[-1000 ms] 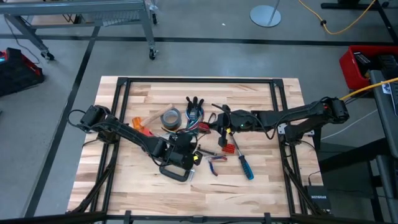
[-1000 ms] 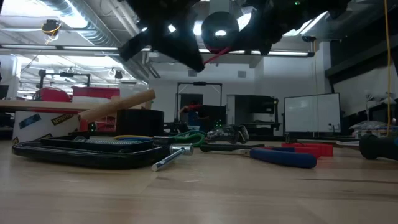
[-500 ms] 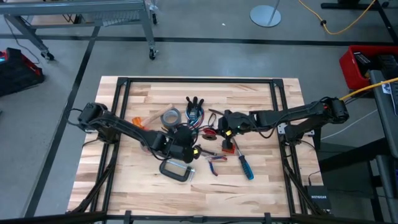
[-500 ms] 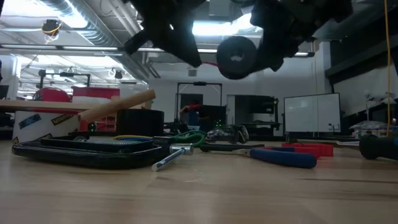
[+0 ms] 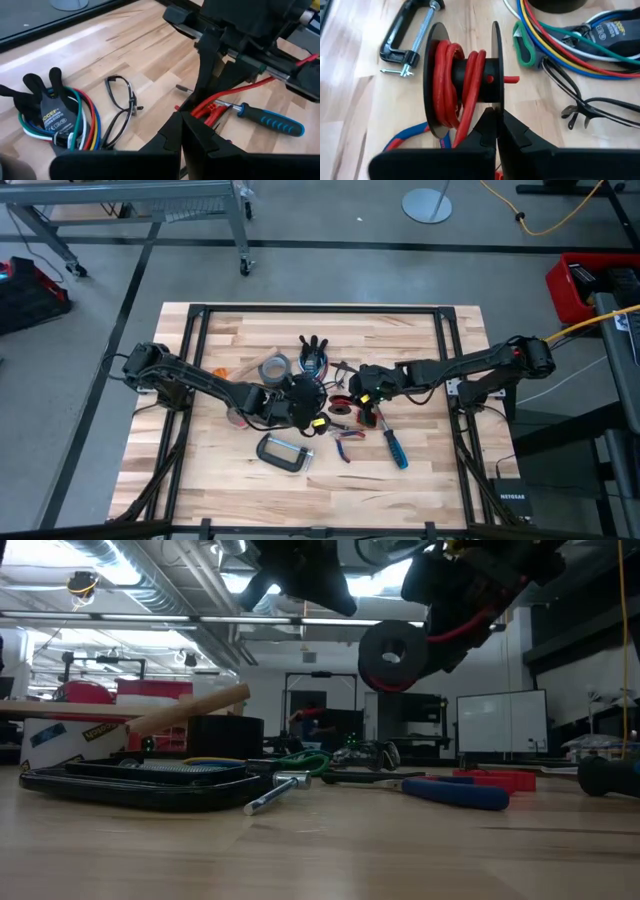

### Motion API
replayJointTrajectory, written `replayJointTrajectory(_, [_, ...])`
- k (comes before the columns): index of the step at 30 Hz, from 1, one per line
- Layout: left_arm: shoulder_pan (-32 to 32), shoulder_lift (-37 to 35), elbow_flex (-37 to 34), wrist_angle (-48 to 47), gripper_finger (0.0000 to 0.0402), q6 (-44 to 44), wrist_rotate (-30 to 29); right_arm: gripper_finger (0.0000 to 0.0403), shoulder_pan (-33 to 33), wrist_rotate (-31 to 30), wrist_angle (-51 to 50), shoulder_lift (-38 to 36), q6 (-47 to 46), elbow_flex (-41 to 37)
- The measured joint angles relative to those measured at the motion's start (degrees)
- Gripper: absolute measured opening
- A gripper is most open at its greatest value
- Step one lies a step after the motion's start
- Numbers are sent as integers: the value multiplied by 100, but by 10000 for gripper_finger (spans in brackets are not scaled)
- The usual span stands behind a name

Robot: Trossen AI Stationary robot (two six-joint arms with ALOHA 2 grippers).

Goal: Coil cords
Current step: Coil the red wire onto a black spool

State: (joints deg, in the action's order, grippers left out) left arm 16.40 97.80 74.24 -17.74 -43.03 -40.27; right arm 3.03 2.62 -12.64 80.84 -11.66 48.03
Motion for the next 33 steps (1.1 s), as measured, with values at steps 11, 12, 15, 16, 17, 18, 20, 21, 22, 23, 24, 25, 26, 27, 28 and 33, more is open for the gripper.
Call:
replayJointTrajectory(11, [9,0,0,-9,0,-344,411,1,-4,-431,182,46,13,0])
replayJointTrajectory(12, [9,1,0,-8,2,-332,588,1,-4,-561,248,46,13,0])
replayJointTrajectory(15, [49,2,0,-3,18,-242,964,2,-4,-898,431,46,15,0])
replayJointTrajectory(16, [74,2,0,7,27,-176,982,2,-8,-1000,519,46,15,0])
replayJointTrajectory(17, [98,2,0,31,37,-116,991,2,-9,-1111,640,46,11,0])
replayJointTrajectory(18, [124,2,0,76,48,-14,994,2,-9,-1241,755,46,8,0])
replayJointTrajectory(20, [163,10,0,222,70,168,991,1,-9,-1586,984,46,7,0])
replayJointTrajectory(21, [181,14,-1,367,81,297,990,1,-16,-1782,1101,46,5,0])
replayJointTrajectory(22, [206,19,-2,553,91,470,989,1,-46,-1967,1220,46,5,0])
replayJointTrajectory(23, [225,24,-2,736,101,693,990,1,-70,-2141,1345,46,4,0])
replayJointTrajectory(24, [248,46,-2,961,110,945,981,1,-113,-2290,1487,46,2,0])
replayJointTrajectory(25, [276,58,-2,1200,118,1209,974,1,-154,-2428,1619,46,2,0])
replayJointTrajectory(26, [306,69,-2,1408,124,1482,966,1,-188,-2576,1748,46,0,0])
replayJointTrajectory(27, [322,105,-2,1630,129,1711,964,1,-227,-2714,1893,48,-2,0])
replayJointTrajectory(28, [327,134,0,1855,133,1889,962,1,-260,-2880,2065,48,-2,0])
replayJointTrajectory(33, [300,304,-2,2199,137,1542,845,1,-271,-3772,2685,51,182,0])
